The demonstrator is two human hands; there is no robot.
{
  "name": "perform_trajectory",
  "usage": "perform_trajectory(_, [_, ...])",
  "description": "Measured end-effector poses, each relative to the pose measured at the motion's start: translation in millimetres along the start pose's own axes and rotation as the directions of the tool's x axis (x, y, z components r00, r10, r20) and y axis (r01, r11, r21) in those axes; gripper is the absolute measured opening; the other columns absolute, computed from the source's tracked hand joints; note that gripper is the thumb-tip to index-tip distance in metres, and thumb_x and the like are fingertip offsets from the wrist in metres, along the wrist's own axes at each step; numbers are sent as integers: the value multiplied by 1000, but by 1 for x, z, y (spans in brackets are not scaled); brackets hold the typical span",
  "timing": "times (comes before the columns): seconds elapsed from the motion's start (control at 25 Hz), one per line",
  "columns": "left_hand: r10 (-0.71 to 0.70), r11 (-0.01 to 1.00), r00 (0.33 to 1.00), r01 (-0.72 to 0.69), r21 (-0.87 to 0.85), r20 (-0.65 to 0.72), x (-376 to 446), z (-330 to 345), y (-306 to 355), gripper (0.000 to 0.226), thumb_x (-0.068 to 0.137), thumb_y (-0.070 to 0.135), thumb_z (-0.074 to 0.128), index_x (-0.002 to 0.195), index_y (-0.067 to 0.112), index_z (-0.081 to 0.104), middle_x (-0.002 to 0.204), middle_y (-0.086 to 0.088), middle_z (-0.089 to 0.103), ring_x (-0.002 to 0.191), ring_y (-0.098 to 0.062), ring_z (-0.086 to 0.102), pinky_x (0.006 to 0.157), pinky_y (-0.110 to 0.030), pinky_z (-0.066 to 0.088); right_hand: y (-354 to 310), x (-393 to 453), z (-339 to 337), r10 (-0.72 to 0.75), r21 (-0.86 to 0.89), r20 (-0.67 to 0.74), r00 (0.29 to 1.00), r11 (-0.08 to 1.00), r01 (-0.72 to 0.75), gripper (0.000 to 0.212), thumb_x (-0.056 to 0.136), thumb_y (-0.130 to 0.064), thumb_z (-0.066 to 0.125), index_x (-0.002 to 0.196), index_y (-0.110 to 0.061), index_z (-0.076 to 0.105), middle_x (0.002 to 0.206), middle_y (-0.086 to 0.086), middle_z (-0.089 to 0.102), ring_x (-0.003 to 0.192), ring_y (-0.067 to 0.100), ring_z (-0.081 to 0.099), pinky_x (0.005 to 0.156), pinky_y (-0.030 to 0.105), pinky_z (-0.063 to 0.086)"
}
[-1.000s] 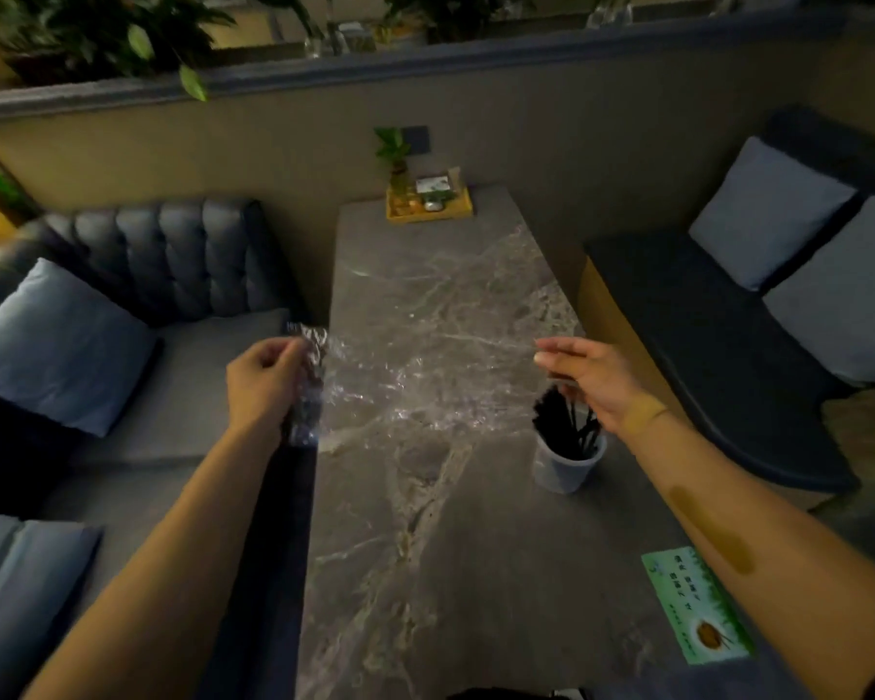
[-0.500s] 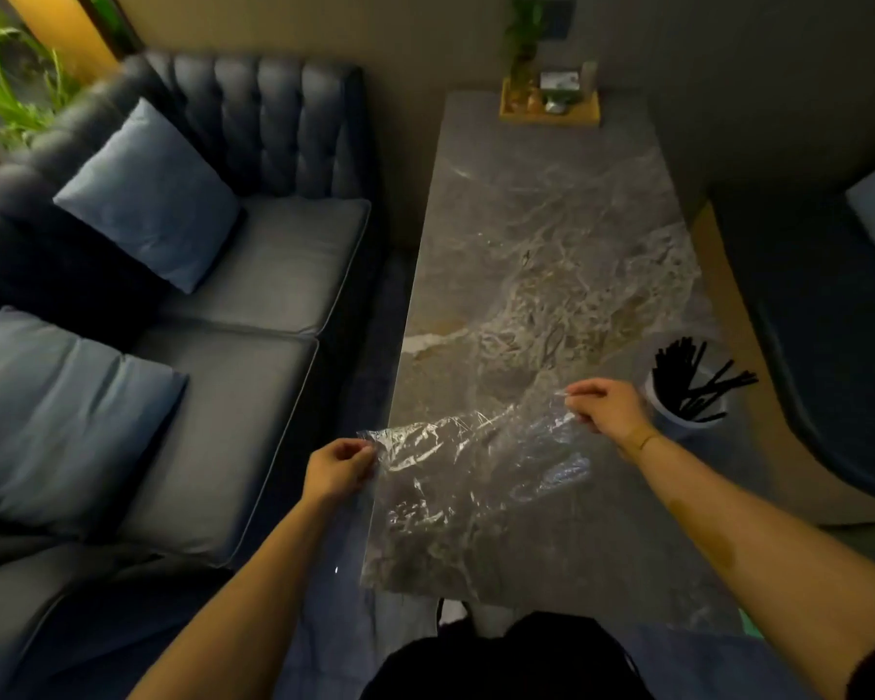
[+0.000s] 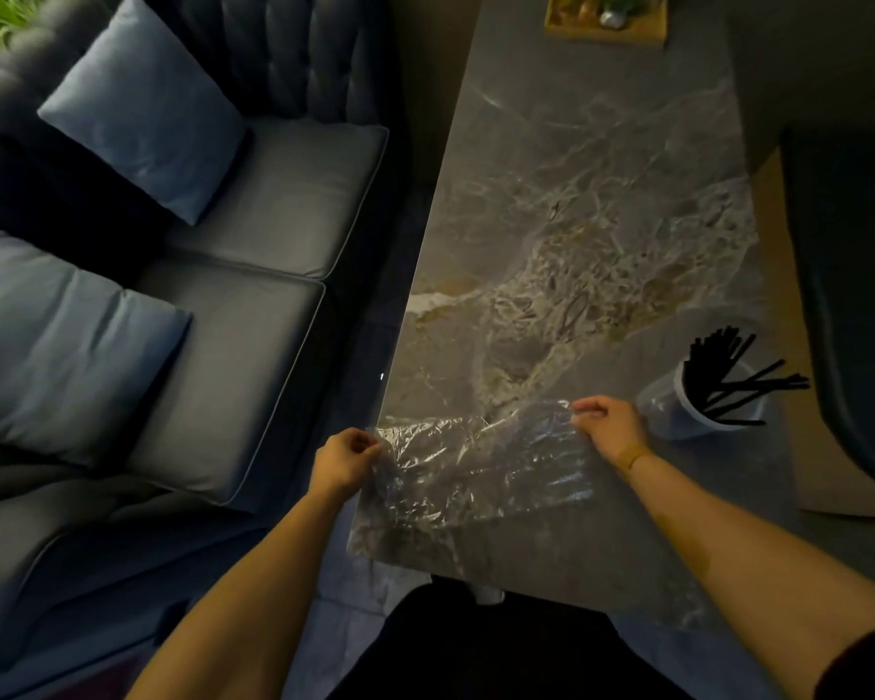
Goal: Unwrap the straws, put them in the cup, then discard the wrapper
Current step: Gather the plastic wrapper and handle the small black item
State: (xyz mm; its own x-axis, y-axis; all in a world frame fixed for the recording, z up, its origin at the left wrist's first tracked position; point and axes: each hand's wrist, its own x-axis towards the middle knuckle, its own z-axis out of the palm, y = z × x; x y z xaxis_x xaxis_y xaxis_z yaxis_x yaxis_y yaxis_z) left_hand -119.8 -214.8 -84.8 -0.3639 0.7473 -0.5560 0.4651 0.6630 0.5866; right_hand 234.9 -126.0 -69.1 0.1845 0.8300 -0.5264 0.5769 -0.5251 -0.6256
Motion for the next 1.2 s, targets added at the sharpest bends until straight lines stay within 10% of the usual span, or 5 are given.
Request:
perform_trajectory(0.2, [-21,997,1000,22,80,-17,-2,2,-6,34,87,30,70,116,13,64,108,-7,70,93,-22,63,81,-33,50,6,-6,-2,-59,-94,35,998,994,62,27,87,-11,63,113,-9,68,110,19,71,92,32,62,76,31,46])
perform_trajectory(0.48, [253,924,966,-224,309,-58,-20,-1,11,41,91,42,58,128,24,55,126,-5,57,104,-23,61,80,-36,51,17,-53,-15,-189,-401,49,981,896,192,52,94,-37,57,140,-15,48,140,13,52,125,33,51,100,42,44])
perform_trajectory(0.76, [586,652,754,-657,378,298,-37,37,80,28,92,44,57,116,30,64,118,4,62,98,-17,63,78,-32,52,52,-97,-54,-169,-577,41,985,801,161,50,96,-45,48,137,-17,51,140,8,54,126,28,49,104,39,41])
perform_trajectory(1.2, [561,302,592,-797,523,579,-53,119,174,48,87,57,54,130,35,52,133,5,55,116,-18,58,89,-35,51,117,-94,-148,-121,-705,26,992,701,104,52,92,-58,44,132,-26,53,133,2,57,120,25,52,99,42,44])
